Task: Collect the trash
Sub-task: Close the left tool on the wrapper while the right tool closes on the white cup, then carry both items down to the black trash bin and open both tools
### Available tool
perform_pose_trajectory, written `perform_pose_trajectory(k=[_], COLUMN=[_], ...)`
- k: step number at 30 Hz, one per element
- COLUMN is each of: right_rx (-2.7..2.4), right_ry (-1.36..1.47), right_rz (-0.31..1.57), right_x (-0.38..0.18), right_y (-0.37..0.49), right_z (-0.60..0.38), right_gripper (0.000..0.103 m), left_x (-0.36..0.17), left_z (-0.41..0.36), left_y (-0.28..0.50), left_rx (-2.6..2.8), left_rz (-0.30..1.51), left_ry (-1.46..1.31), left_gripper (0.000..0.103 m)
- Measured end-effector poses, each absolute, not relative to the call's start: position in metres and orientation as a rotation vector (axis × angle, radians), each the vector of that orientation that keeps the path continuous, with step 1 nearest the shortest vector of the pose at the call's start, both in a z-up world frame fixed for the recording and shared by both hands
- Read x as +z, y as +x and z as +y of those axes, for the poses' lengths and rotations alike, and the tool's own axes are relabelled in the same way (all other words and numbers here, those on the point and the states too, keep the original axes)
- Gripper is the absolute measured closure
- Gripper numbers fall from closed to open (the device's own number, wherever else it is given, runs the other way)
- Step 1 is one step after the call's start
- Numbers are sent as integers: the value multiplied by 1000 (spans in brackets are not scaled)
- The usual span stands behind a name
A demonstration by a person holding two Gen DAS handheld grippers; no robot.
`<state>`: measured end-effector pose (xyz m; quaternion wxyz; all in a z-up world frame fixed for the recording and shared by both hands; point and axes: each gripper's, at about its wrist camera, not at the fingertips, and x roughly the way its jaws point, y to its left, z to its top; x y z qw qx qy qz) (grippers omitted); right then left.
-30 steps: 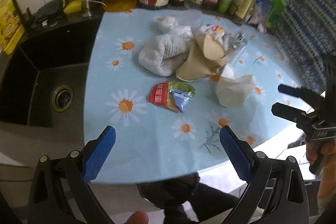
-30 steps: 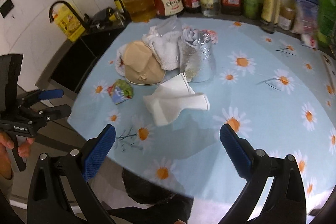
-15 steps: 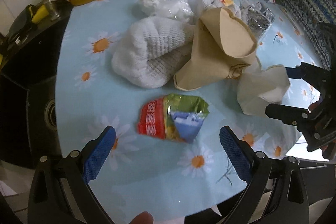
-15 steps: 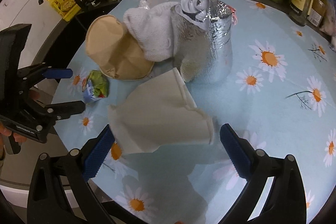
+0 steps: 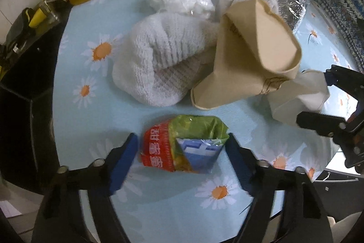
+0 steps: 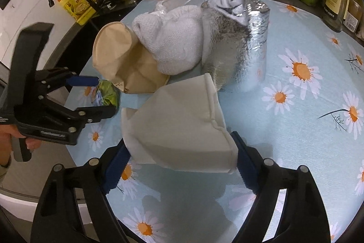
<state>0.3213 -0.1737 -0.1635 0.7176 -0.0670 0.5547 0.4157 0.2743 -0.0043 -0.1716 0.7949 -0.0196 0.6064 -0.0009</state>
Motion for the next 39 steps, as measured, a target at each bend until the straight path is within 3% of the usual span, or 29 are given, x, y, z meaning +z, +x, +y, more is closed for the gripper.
perform_pose_trajectory(k=[19,39], right_rx=[919,971], right_ry=[-131,-170], right_rz=[1183,1192], right_x=[-139,-118], right_y=[298,195], right_z=[-180,-180], right_gripper=[20,20], left_x=[-143,-134], left_z=[-1,-12], left_y=[238,123], left_rx=[3,-32], left_rz=[1231,1181], left_ry=[-93,-221], left_gripper=[40,40])
